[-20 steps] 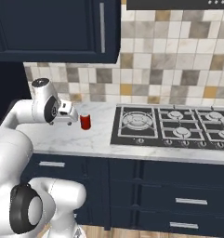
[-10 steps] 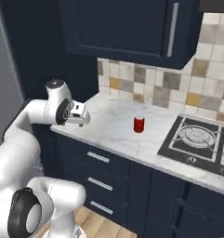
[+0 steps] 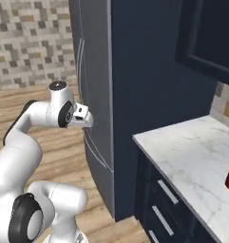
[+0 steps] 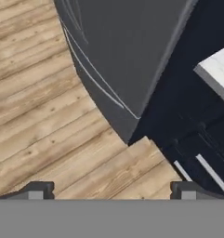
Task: Four empty soda cans are scattered around the kitchen. Gather all the cans and cluster them next to the stove for recycling.
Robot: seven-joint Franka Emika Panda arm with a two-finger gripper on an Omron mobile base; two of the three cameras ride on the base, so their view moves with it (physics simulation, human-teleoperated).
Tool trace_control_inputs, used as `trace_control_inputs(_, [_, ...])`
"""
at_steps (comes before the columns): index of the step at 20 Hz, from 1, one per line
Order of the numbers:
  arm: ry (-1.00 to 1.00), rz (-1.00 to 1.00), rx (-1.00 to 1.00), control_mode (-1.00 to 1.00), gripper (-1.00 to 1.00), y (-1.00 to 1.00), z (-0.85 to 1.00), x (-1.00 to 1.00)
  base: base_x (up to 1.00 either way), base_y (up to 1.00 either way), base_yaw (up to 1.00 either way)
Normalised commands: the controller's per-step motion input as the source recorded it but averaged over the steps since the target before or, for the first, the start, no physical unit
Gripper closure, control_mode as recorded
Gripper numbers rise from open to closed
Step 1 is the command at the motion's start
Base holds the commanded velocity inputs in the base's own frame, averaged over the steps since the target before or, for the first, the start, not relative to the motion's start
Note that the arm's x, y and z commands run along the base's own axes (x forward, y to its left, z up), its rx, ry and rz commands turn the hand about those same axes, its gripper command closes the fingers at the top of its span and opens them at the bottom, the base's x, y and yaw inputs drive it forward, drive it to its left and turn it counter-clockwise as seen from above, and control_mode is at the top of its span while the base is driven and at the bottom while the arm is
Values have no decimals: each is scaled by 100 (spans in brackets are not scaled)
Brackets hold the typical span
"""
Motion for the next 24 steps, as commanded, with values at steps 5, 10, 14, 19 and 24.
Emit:
trace_control_inputs(5, [0,0,0,100,-100,0,0,0,-8,0,100])
trace_control_inputs(10, [0,0,0,100,-100,0,0,0,14,0,56])
trace_control_inputs(14, [0,0,0,100,-100,0,0,0,68,-6,2])
trace_control_inputs(19, [0,0,0,100,-100,0,0,0,75,-10,2])
trace_control_inputs(24, [0,0,0,100,-100,0,0,0,75,-10,4])
